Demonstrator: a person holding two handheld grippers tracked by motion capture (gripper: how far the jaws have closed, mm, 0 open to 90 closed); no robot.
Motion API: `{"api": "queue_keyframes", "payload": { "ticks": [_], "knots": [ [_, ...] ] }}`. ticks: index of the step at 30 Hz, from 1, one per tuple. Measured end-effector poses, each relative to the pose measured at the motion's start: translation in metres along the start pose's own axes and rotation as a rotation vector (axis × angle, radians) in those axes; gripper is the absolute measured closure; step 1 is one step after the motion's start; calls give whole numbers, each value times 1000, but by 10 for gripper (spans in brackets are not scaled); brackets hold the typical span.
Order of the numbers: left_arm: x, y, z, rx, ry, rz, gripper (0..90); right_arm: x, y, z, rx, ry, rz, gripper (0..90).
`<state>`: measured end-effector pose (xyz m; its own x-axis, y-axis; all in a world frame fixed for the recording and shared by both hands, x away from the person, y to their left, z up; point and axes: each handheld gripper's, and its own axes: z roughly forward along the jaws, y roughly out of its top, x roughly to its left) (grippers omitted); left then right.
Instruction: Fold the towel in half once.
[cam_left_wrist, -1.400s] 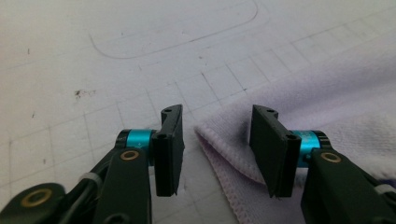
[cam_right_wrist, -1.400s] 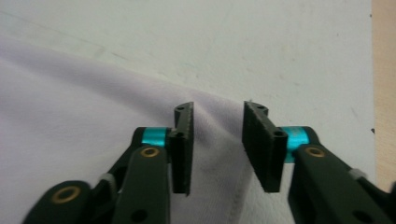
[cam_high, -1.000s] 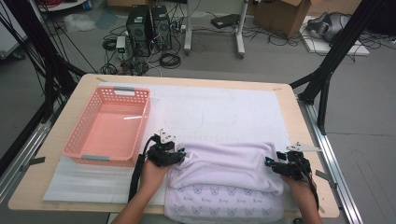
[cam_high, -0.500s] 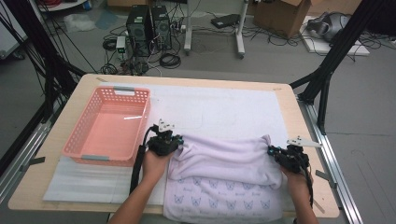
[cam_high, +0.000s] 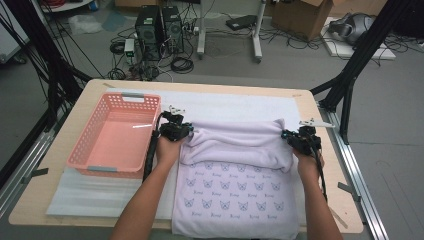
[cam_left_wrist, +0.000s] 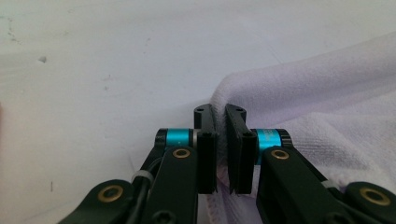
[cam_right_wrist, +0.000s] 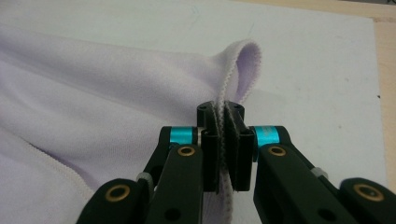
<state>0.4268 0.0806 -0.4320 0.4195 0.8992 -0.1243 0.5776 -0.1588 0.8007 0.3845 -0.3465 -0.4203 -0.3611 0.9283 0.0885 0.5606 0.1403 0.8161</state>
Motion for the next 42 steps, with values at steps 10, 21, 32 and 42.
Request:
{"api": "queue_keyframes", "payload": {
  "ticks": [10,21,32,42],
  "knots": [
    [3,10,4,-24,-32,-59,602,-4,5,17,0,-32,41,714],
    [-21,-5,-32,-51,-192,38,563,-2,5,-13,10,67,48,591],
    [-38,-39,-36,34,-217,101,665,17,-25,-32,125,91,-22,559],
    [-46,-57,-65,-63,-242,155,594,23,-58,-51,59,102,10,581]
  ]
}}
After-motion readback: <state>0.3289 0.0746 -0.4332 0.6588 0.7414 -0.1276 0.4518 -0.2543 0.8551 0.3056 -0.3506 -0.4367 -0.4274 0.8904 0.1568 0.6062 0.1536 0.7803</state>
